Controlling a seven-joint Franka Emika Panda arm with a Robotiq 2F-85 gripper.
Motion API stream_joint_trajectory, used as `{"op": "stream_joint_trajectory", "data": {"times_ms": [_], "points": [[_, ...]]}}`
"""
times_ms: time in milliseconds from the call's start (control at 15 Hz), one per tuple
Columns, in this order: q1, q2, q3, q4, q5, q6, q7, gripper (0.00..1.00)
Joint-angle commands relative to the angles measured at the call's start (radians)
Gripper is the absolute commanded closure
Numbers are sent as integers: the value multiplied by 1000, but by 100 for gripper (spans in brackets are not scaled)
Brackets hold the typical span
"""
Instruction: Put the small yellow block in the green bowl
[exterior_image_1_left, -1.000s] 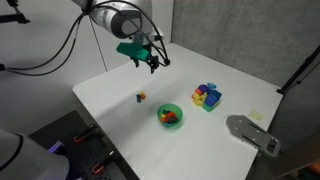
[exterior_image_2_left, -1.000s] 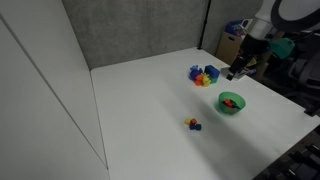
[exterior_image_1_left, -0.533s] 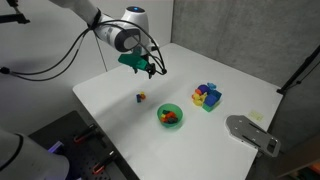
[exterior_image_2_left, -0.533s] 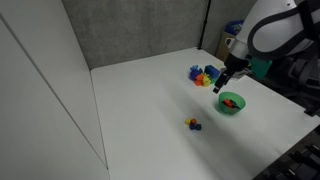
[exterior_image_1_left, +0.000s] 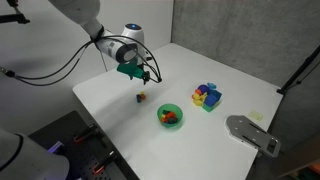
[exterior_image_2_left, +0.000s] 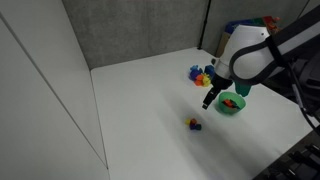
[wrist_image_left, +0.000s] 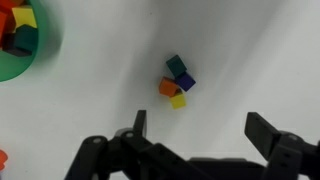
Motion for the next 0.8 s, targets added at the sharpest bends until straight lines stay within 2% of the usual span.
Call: {"op": "stream_joint_trajectory", "data": {"times_ms": [0,733], "points": [[9,86,-2,59,-58,1,15,0],[78,326,-40,256,-212,-14,57,0]]}}
